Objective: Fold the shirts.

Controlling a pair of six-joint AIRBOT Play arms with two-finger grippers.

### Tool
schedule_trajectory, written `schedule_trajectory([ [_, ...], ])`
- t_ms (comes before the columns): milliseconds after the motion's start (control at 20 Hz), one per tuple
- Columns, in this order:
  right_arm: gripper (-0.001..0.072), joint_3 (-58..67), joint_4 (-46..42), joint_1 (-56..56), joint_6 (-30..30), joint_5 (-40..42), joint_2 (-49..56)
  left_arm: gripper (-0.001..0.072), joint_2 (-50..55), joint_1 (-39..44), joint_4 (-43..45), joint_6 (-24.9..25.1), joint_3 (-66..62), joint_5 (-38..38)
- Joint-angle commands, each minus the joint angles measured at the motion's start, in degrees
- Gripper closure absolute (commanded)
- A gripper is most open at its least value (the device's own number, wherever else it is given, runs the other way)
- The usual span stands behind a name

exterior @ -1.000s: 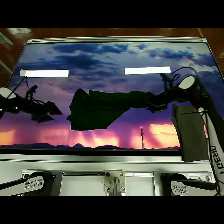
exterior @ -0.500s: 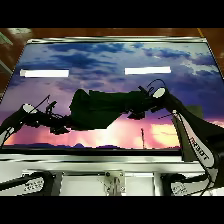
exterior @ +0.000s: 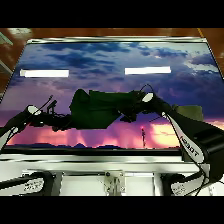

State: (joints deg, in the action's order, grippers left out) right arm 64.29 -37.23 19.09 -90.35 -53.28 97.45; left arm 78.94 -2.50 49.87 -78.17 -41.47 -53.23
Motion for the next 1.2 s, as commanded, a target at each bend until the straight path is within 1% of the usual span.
schedule_trajectory([
  [0, 0.0065, -0.02, 2.84, 1.16, -2.6, 4.63, 0.96, 0.0667, -0.26, 0.02, -0.04, 2.93, -0.07, 0.76],
  [50, 0.0077, -0.02, 2.82, 1.38, -3.39, 5.73, 0.96, 0.0667, -0.44, 0.02, -0.07, 3.96, -0.07, 0.76],
  [100, 0.0172, -0.02, 2.82, 1.46, -4.48, 6.82, 0.96, 0.0667, -0.7, 0.02, -0.07, 4.72, -0.07, 0.76],
  [150, 0.0206, -0.02, 2.89, 1.51, -5.11, 7.58, 0.96, 0.0667, -0.98, 0.02, -0.09, 5.42, -0.07, 0.81],
  [200, 0.0206, -0.02, 2.97, 1.73, -5.46, 7.89, 1.07, 0.0667, -1.27, 0.02, -0.09, 6.19, -0.09, 0.83],
  [250, 0.028, -0.02, 3.28, 1.7, -5.49, 7.85, 1.31, 0.0667, -1.44, 0.02, -0.07, 6.73, -0.28, 0.85],
  [300, 0.0457, -0.02, 3.32, 1.7, -5.66, 7.85, 1.4, 0.0667, -1.53, 0.02, -0.09, 7.21, -0.61, 0.98],
  [350, 0.0568, -0.02, 3.32, 1.7, -5.84, 8.11, 1.38, 0.0667, -1.55, 0.02, -0.07, 7.28, -1.03, 1.27],
  [400, 0.0652, 0.0, 3.58, 1.66, -5.73, 8.2, 1.36, 0.0667, -1.57, 0.02, -0.04, 7.28, -1.68, 1.38],
  [450, 0.0652, 0.11, 4.04, 1.4, -4.37, 8.09, 1.18, 0.0668, -1.66, 0.02, 0.0, 7.28, -2.51, 1.38],
  [550, 0.0653, 1.46, 3.89, 0.5, 1.31, 4.7, -0.55, 0.0669, -3.54, -0.11, 0.07, 8.04, -5.07, 1.55],
  [650, 0.0653, 4.57, 3.69, -1.53, 7.15, -0.61, -4.52, 0.0669, -8.83, -0.13, 1.44, 8.35, -9.97, 1.7],
  [700, 0.0653, 6.97, 3.72, -2.82, 8.46, -3.58, -7.5, 0.0669, -12.61, -0.13, 2.19, 8.33, -13.77, 1.64],
  [800, 0.0653, 13.92, 4.28, -5.42, 8.02, -10.16, -13.99, 0.0669, -20.41, -0.2, 2.69, 8.33, -23.71, 2.1],
  [950, 0.0653, 28.09, 3.98, -8.15, 4.09, -18.36, -23.56, 0.0669, -29.4, -0.24, 2.67, 8.31, -42.71, 4.94],
  [1050, 0.0653, 36.79, 2.71, -9.4, 1.81, -20.2, -29.07, 0.0669, -32.15, -0.24, 2.69, 8.31, -53.88, 5.68],
  [1150, 0.0653, 42.29, -0.83, -10.25, -0.87, -20.35, -33.88, 0.0668, -33.68, -0.24, 2.82, 7.8, -62.2, 5.6],
])
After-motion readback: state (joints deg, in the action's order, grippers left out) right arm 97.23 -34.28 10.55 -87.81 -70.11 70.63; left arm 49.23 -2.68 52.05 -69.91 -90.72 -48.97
